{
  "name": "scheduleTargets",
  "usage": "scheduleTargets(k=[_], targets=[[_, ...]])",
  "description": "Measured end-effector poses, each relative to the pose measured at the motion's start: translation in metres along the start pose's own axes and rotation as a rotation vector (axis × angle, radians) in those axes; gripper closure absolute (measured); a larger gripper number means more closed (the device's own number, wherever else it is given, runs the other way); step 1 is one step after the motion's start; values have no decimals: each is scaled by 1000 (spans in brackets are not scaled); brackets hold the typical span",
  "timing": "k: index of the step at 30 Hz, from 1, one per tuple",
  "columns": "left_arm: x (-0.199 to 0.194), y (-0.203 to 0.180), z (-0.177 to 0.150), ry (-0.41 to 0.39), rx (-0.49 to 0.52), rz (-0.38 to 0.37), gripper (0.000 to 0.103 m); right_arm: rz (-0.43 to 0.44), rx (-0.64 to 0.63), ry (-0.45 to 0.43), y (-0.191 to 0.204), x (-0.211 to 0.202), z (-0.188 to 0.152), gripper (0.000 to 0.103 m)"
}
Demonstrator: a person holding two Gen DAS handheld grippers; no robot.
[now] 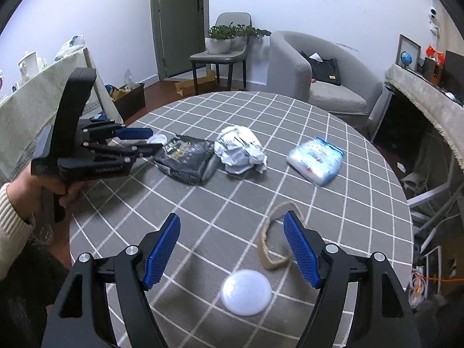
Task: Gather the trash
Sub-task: 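Grasp the white bottle cap with the left tool while the right tool grasps the white round lid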
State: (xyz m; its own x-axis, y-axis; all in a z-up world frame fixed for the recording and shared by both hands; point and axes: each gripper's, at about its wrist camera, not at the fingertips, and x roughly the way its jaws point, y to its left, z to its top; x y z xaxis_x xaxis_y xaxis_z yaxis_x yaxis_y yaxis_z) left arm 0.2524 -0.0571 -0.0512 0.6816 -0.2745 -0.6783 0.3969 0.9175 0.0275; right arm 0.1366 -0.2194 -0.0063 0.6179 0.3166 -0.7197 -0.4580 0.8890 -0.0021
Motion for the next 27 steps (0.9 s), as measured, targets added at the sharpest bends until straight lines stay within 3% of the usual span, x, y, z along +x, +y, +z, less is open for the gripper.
scheduleTargets(k=[7, 20, 22, 24, 27], targets=[[0, 3, 0, -14, -17, 18, 70, -8, -2, 47, -10, -5, -12, 47], [-3, 14, 0, -25, -76, 20, 70, 8, -26, 163, -13, 3, -31, 51], [-5, 14, 0, -29, -79, 20, 70, 17, -14, 170, -13, 4, -30, 54], [-8, 15, -1, -35, -83, 15, 70, 25, -9, 174, -11, 5, -29, 63], [-13, 17, -2, -46, -90, 7, 70, 46, -15, 173, -3, 8, -26, 63]])
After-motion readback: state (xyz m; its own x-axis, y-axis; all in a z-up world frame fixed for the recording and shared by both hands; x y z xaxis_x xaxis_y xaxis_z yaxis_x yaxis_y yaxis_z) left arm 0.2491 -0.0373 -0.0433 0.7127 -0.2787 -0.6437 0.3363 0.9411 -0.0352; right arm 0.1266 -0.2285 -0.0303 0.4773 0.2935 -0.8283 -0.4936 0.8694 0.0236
